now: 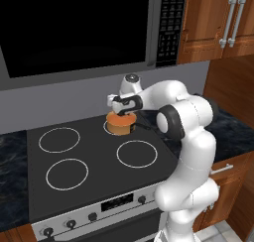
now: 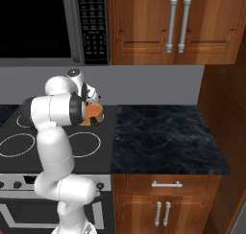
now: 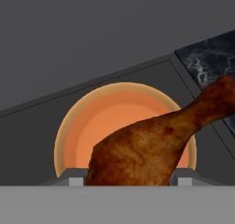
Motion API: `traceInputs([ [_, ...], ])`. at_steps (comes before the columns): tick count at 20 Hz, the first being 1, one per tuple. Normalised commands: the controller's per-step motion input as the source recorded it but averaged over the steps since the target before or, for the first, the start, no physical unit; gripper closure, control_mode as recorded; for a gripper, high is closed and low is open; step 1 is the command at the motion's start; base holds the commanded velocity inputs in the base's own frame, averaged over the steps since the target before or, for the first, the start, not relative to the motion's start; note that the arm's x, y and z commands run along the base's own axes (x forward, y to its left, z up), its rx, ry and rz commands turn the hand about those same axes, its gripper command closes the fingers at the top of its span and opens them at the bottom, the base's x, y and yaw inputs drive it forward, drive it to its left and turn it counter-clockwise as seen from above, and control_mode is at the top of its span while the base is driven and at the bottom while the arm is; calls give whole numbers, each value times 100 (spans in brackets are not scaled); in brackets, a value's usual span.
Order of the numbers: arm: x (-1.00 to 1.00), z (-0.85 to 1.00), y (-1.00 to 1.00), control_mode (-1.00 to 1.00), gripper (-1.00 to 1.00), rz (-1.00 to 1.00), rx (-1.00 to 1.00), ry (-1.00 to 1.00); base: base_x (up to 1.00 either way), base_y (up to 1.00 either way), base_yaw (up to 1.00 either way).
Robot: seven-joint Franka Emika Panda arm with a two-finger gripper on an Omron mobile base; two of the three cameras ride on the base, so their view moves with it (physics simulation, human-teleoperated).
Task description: Retrieve the chicken drumstick from the fridge and place it on the saucepan with marinade on the stove.
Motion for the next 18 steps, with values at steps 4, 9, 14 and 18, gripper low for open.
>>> traceInputs([
  [4,24,-18,7,-100,100,0,0,2,0,0,0],
  [9,14,-29,1,-100,100,0,0,0,0,0,0],
  [14,12,-28,0,-100,100,0,0,0,0,0,0],
  [18,2,-28,0,-100,100,0,0,0,0,0,0],
])
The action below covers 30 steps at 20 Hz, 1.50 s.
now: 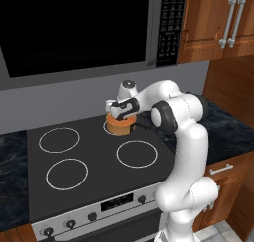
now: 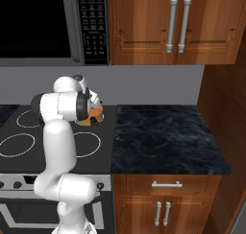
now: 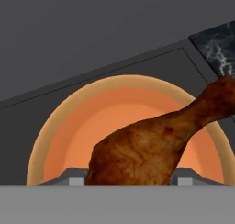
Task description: Retrieve the chicken drumstick from the fridge and place it on the saucepan with marinade on the stove.
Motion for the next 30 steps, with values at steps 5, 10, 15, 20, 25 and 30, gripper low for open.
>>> traceInputs([
  [5,0,-22,0,-100,100,0,0,0,0,0,0],
  [10,0,-15,0,-100,100,0,0,0,0,0,0],
  [15,0,-14,0,-100,100,0,0,0,0,0,0],
  [20,0,-14,0,-100,100,0,0,0,0,0,0],
  [25,0,-10,0,-100,100,0,0,0,0,0,0],
  [30,2,0,0,-100,100,0,0,0,0,0,0],
])
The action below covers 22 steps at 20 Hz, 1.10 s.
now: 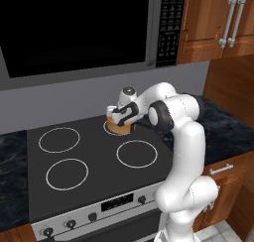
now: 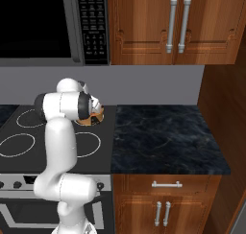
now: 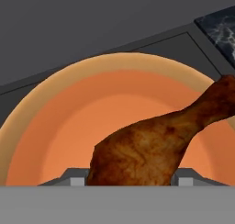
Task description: Retrieve the chicken drumstick from the fridge and place it on the saucepan with marinade on the stove.
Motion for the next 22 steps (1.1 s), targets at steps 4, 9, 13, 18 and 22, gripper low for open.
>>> traceInputs([
  [4,0,0,0,-100,-100,0,0,0,0,0,0],
  [9,0,3,0,-100,-100,0,0,0,0,0,0],
  [13,0,43,0,-100,-100,0,0,-12,0,0,0],
  [18,-3,40,0,-100,-100,0,0,-15,0,0,0],
  [22,-25,10,0,-100,-100,0,0,-17,0,0,0],
])
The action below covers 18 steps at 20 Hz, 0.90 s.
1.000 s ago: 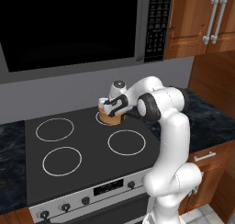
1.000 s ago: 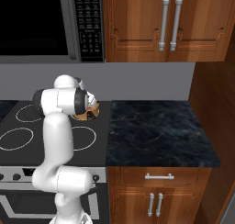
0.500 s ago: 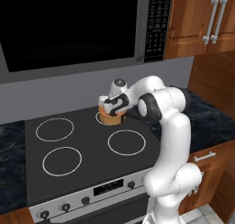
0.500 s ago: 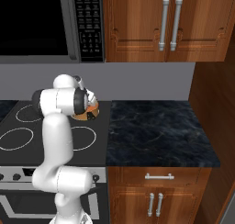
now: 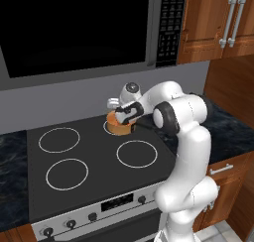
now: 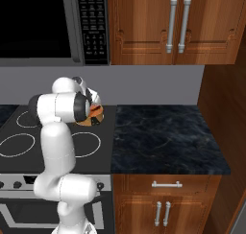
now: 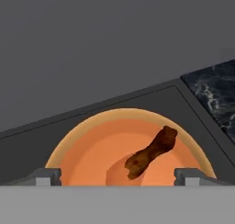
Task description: Retrieve the chicken drumstick from the fridge and place it on the saucepan with marinade on the stove.
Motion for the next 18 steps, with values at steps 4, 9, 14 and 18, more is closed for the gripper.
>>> traceInputs([
  [4,-51,11,0,-100,-100,0,0,-13,0,0,0],
  [9,-70,60,0,-100,-100,0,0,-13,0,0,0],
  [14,-92,100,0,-100,-100,0,0,-9,0,0,0],
  [18,-100,100,-2,-100,-100,0,0,-11,0,0,0],
])
